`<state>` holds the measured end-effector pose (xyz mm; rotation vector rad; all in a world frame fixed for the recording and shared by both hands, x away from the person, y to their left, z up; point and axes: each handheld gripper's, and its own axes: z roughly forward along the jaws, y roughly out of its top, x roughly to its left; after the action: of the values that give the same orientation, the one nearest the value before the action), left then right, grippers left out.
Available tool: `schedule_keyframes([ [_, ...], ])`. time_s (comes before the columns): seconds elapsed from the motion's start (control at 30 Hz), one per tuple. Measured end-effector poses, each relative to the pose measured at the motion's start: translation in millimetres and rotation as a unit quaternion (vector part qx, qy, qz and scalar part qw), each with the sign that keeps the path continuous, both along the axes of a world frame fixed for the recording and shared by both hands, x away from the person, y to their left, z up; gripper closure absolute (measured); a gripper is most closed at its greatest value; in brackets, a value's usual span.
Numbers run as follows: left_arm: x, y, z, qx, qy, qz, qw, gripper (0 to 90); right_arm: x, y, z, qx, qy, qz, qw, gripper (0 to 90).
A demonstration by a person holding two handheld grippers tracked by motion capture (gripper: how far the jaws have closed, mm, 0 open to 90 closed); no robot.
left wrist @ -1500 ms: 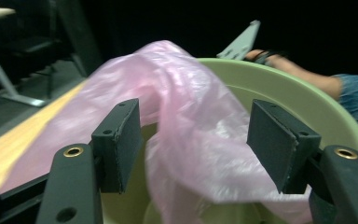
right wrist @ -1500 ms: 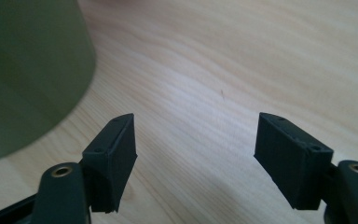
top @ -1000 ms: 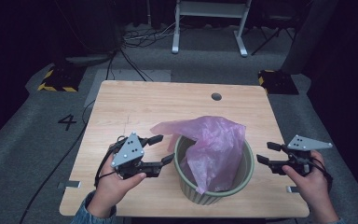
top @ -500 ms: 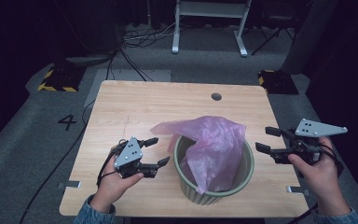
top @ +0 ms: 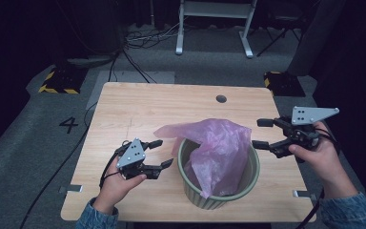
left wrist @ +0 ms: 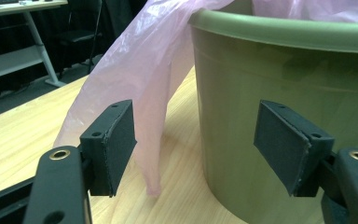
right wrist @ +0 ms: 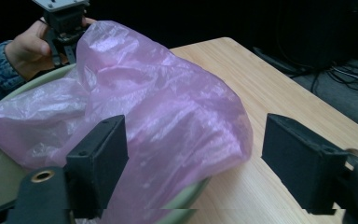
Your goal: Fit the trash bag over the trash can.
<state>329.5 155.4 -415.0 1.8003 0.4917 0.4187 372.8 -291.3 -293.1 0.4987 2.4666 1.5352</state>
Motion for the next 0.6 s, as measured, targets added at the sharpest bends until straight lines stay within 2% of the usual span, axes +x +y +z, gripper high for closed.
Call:
schedule_keyframes([
  [0.3,4.5,2.7,-3.3,-0.003,0.009,0.009,0.9999,28.9,10.8,33.1,2.5,0.001,-0.001,0.034,0.9994,20.2],
  [0.43,2.3,5.9,-3.9,-0.008,0.012,0.013,0.9998,29.7,14.6,49.5,2.5,-0.001,0.007,0.036,0.9993,20.2],
  [0.6,-2.5,10.7,-4.3,-0.011,0.012,0.017,0.9997,30.6,17.5,71.1,3.4,-0.002,0.009,0.052,0.9986,19.7],
])
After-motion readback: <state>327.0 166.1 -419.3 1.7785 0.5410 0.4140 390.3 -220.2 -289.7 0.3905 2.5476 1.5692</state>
